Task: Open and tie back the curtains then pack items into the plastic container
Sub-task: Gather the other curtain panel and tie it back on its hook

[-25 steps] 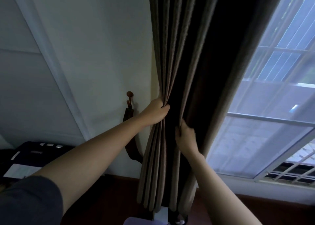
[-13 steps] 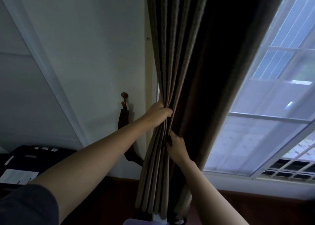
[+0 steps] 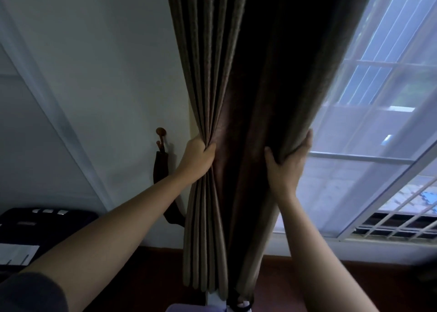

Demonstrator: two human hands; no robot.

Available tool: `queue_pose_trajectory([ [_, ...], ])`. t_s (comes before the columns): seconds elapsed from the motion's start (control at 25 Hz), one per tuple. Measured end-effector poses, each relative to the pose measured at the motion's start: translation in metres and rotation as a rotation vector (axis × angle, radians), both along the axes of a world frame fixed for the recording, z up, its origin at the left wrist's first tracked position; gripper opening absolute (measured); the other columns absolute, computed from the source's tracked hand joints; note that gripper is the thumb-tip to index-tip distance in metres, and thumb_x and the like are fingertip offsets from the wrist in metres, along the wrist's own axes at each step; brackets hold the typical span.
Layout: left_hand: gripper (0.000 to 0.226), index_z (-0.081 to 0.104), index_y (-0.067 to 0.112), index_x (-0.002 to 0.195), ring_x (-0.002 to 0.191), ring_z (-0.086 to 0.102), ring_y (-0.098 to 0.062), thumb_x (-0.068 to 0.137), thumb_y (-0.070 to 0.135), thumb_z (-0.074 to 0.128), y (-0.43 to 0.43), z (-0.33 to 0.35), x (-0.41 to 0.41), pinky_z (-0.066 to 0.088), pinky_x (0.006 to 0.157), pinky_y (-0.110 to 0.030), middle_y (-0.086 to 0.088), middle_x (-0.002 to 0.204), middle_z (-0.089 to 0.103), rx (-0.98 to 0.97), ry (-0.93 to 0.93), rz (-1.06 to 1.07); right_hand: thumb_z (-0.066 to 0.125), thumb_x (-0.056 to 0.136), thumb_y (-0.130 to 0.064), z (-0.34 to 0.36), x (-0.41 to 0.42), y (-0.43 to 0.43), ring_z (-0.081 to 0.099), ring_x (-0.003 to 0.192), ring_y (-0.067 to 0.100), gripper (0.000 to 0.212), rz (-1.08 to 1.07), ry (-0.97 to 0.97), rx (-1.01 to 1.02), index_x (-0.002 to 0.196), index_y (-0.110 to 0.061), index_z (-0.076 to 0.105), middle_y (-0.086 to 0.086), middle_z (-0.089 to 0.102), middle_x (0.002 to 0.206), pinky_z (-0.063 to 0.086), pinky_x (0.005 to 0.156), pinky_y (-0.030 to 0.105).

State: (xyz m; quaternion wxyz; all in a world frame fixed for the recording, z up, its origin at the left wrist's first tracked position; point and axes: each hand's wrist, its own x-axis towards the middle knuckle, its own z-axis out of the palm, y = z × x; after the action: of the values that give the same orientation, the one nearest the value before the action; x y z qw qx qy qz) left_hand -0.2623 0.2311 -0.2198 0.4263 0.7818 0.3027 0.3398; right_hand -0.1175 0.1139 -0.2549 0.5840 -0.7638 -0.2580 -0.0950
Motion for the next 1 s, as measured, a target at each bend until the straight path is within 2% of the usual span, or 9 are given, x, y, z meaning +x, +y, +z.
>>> queue_pose_trajectory([
  [0.04,0.025,0.050,0.018,0.076,0.054,0.046,-0.011,0.093,0.002,0.040,0.001,0.000,-0.001,0.038,0.054,-0.022,0.000,0.061,0.045,-0.013,0.011,-0.021,0.062,0.083,-0.008,0.002,0.004,0.006,0.051,0.118,0.034,0.066,0.108,0.032,-0.062,0.141,-0.005,0.030,0.019,0.053,0.130,0.038,0.088,0.028],
  [0.12,0.027,0.045,0.015,0.069,0.059,0.045,-0.015,0.093,0.003,0.040,0.001,-0.001,-0.004,0.037,0.057,-0.025,-0.003,0.063,0.045,-0.035,0.032,-0.039,0.050,0.084,0.006,-0.004,-0.008,0.018,0.060,0.092,0.038,0.045,0.309,-0.028,-0.246,0.128,-0.001,0.045,0.021,0.064,0.099,0.031,0.065,0.027],
  [0.24,0.025,0.048,0.011,0.070,0.063,0.050,-0.016,0.093,0.003,0.042,0.005,-0.006,-0.007,0.041,0.064,-0.030,-0.005,0.067,0.050,-0.065,0.028,-0.027,0.043,0.080,0.012,-0.033,-0.042,0.032,0.062,0.089,0.030,0.048,0.596,-0.068,-0.361,0.125,-0.004,0.051,0.011,0.065,0.096,0.029,0.060,0.017],
  [0.4,0.024,0.059,0.005,0.110,0.094,0.059,-0.019,0.095,0.010,0.041,0.009,-0.005,-0.008,0.046,0.085,-0.028,-0.007,0.099,0.062,-0.092,0.048,-0.020,0.039,0.082,0.011,-0.050,-0.064,0.042,0.053,0.092,0.011,0.061,0.716,-0.050,-0.271,0.137,-0.015,0.044,-0.005,0.057,0.104,0.032,0.066,-0.004],
  [0.6,0.025,0.054,0.007,0.118,0.092,0.054,-0.014,0.097,0.011,0.041,0.004,0.008,-0.006,0.041,0.083,-0.023,-0.001,0.098,0.056,-0.091,0.084,-0.053,0.039,0.086,0.007,-0.062,-0.073,0.043,0.061,0.102,0.027,0.067,0.777,-0.068,-0.315,0.143,-0.026,0.031,-0.009,0.055,0.107,0.041,0.077,0.020],
  [0.72,0.026,0.053,0.007,0.119,0.091,0.054,-0.014,0.097,0.010,0.041,0.006,0.012,-0.005,0.042,0.077,-0.021,-0.001,0.098,0.056,-0.092,0.121,-0.059,0.037,0.082,0.000,-0.064,-0.077,0.042,0.059,0.103,0.022,0.069,0.808,-0.068,-0.307,0.140,-0.036,0.022,-0.001,0.060,0.117,0.041,0.078,0.023],
  [0.88,0.002,0.056,0.018,0.084,0.074,0.058,-0.014,0.082,0.019,0.056,0.008,0.016,-0.008,0.045,0.064,-0.018,0.001,0.077,0.058,-0.115,0.142,-0.198,0.033,0.080,-0.011,-0.064,-0.080,0.048,0.055,0.114,0.020,0.068,0.845,-0.038,-0.319,0.147,-0.020,0.023,0.006,0.055,0.132,0.044,0.084,0.023],
  [0.92,0.011,0.052,0.021,0.075,0.066,0.057,-0.008,0.080,0.022,0.062,0.007,0.015,-0.006,0.044,0.060,-0.013,0.005,0.069,0.055,-0.041,0.162,-0.199,0.034,0.080,-0.009,-0.068,-0.080,0.049,0.047,0.126,0.019,0.072,0.885,-0.029,-0.318,0.149,-0.017,0.017,0.005,0.045,0.143,0.043,0.094,0.024],
  [1.0,0.027,0.045,0.023,0.065,0.052,0.050,0.000,0.081,0.020,0.067,0.004,0.010,-0.002,0.037,0.047,-0.004,0.011,0.057,0.049,0.104,0.169,-0.077,0.036,0.080,-0.004,-0.078,-0.080,0.048,0.020,0.144,0.009,0.079,0.980,0.075,-0.266,0.151,-0.023,0.008,-0.002,0.021,0.157,0.026,0.116,0.030],
])
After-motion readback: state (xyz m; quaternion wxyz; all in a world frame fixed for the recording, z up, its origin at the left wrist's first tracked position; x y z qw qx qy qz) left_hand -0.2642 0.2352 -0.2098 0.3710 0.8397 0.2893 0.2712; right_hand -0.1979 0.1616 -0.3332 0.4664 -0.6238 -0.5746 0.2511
